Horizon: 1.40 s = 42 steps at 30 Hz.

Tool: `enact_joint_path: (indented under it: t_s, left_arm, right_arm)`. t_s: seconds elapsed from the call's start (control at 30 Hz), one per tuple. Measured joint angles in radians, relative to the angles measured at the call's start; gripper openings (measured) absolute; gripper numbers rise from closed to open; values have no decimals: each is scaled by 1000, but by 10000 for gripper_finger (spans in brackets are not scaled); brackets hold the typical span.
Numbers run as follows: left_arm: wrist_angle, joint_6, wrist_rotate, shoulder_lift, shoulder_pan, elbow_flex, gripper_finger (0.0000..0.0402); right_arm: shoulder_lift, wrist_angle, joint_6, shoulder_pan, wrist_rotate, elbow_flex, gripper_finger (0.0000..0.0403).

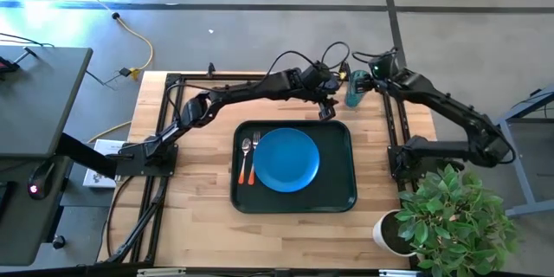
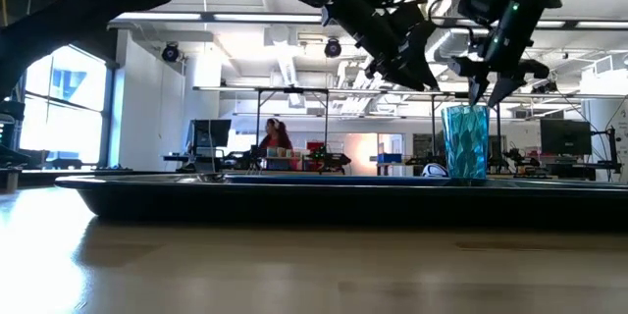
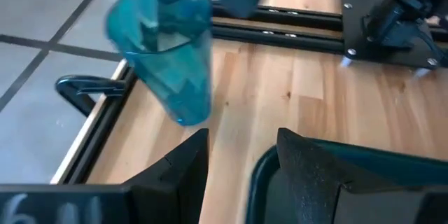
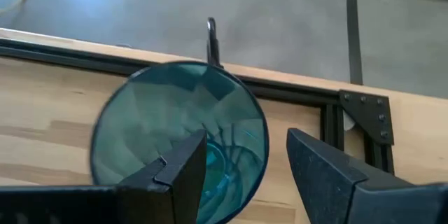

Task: Pick and place plate/cup/fork/spoon on tray
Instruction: Put the blue cup to the top right of the blue plate on the black tray

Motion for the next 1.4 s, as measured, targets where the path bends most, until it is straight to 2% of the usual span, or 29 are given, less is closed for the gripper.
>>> enact_joint_path:
  t_s: [0.4, 0.63, 0.8, 0.93, 1.1, 1.23, 1.33, 1.4]
  left_arm:
    - [-3, 51, -54, 0, -50, 0, 158]
    - [-28, 83, -65, 0, -53, 0, 158]
    - [-111, 131, -67, 0, -39, 0, 158]
    - [-212, 133, -67, 1, -18, 0, 158]
    - [-264, 148, -67, 0, -6, 0, 157]
    - [-352, 186, -73, -51, -2, 0, 151]
    - [-397, 186, -25, -120, 10, -5, 141]
    - [-368, 181, 47, -196, 21, -70, 133]
  right_arm:
    - [57, 5, -9, -76, -90, 1, 179]
    - [154, 13, -11, -90, -126, 1, 105]
    - [181, 25, -36, -100, -132, 2, 44]
    - [160, 24, -61, -99, -127, 2, 7]
    - [99, 2, -60, -78, -130, 0, 2]
    - [33, -26, -53, -22, -129, 0, 2]
    - [-14, -47, -32, 26, -121, 0, 1]
    - [-44, -47, -12, 55, -115, 0, 1]
